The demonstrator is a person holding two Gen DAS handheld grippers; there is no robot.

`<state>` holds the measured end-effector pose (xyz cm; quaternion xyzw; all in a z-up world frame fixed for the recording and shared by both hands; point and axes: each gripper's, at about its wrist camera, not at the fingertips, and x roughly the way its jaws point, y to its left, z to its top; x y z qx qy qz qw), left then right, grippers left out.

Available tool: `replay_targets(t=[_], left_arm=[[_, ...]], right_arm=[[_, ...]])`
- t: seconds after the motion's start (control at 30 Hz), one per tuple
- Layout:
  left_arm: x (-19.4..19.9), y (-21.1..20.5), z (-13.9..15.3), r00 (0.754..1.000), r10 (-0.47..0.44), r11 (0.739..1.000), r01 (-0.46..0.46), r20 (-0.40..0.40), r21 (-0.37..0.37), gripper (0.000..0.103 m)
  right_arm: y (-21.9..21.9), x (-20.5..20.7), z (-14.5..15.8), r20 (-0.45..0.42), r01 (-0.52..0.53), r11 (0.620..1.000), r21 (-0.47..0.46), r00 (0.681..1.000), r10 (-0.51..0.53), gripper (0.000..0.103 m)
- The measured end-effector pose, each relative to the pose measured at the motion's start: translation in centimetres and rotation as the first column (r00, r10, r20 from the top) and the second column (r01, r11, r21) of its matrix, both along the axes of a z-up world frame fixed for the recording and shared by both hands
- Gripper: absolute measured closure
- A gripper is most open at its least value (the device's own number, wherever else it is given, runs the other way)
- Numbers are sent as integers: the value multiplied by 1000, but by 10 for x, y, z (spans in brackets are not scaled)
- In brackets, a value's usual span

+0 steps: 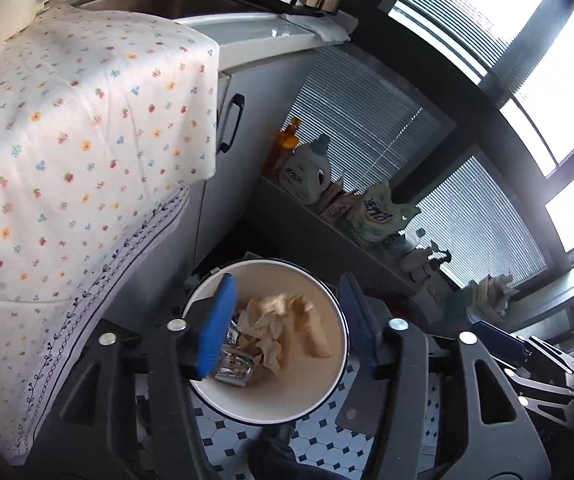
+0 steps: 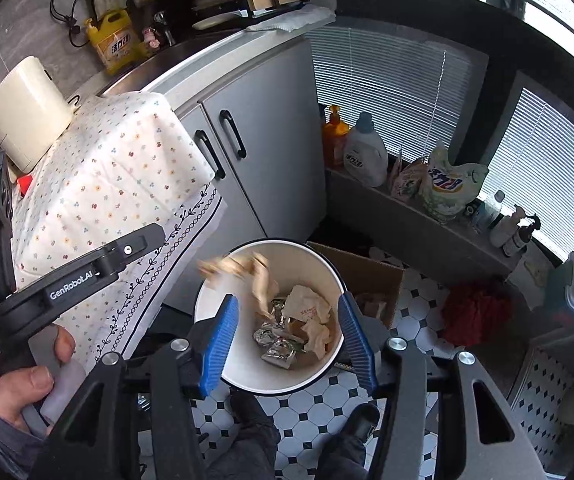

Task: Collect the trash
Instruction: 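Carry the brown scrap and white tissue over the white bin and release both, then move both open tools back over the tablet box on the counter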

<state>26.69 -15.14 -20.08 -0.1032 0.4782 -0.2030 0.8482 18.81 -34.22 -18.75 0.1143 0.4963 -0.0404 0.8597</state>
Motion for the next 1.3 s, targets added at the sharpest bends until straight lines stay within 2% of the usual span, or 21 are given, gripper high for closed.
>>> replay_targets(t=[0.1,0.27,0.4,0.57,0.67,0.97,1.3], left_arm=[[5,14,11,999,33,999,-33,26,9,37],[9,59,46,986,124,992,-126,110,14,15],[8,103,73,966,197,980,-201,167,8,8],[4,163,101,926,301,949,-313,226,19,6],[2,205,111,893,379,919,-395,244,18,6],[-10,314,114,805,539,830,-557,247,4,6],[-17,390,113,755,611,779,-626,239,-15,6]], right_arm=[[6,7,5,12,-9,1000,-2,1000,9,49],[31,24,23,55,-57,998,-9,997,57,41],[65,38,40,101,-113,994,-12,988,114,31],[118,58,60,160,-192,981,-7,969,190,23],[152,68,71,187,-245,969,-6,952,242,21],[248,97,88,244,-339,940,-43,909,339,13],[330,109,96,265,-410,909,-76,870,415,8]])
